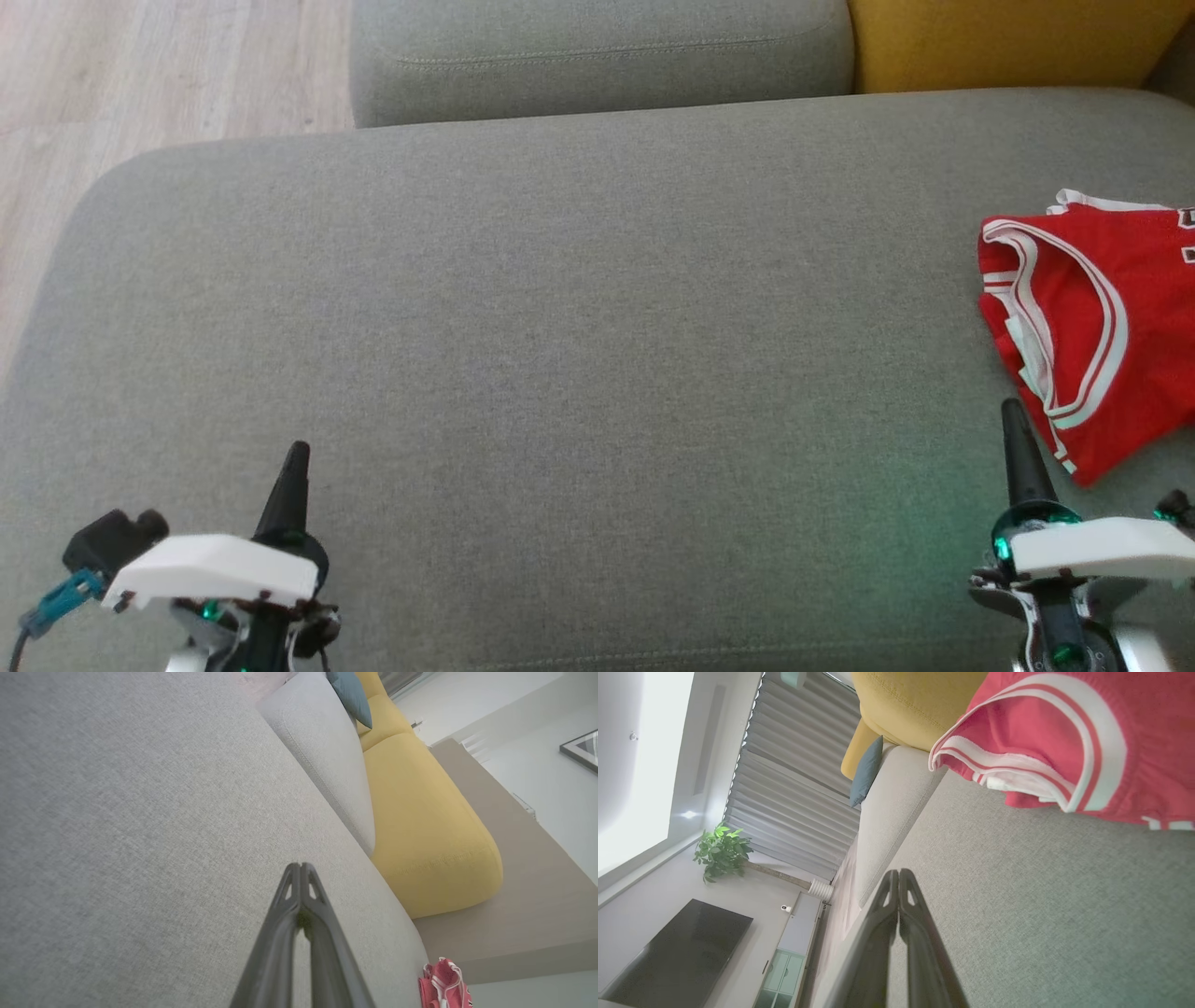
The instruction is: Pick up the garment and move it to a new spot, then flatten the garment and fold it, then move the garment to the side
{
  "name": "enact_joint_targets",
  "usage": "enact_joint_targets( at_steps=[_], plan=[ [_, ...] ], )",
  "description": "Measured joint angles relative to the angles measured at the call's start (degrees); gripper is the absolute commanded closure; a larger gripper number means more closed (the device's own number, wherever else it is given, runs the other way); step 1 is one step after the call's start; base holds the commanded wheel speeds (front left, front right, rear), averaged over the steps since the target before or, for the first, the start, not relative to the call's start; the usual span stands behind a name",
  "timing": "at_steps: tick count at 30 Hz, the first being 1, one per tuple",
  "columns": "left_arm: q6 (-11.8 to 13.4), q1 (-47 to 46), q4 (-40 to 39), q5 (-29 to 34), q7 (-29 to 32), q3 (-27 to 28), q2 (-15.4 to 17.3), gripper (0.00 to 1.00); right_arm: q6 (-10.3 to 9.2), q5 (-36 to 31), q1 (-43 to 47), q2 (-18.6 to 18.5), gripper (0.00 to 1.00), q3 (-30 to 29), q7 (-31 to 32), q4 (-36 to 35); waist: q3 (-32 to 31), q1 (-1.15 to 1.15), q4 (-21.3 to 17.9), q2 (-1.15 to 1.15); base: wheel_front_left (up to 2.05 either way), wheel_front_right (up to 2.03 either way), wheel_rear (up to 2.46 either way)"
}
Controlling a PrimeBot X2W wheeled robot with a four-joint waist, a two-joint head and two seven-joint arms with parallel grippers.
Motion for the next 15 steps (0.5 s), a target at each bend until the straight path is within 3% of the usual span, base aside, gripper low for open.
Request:
enact_joint_targets(
  at_steps=[15],
  plan=[
    [-2.65, -1.14, 1.41, -8.84, 1.91, 3.28, -1.34, 1.00, 0.00, 9.00, -1.28, -0.03, 1.00, -0.74, 0.65, 1.75, -0.37, 0.00, 0.20, 0.00, 0.00, 0.00, 0.00]
  ],
)
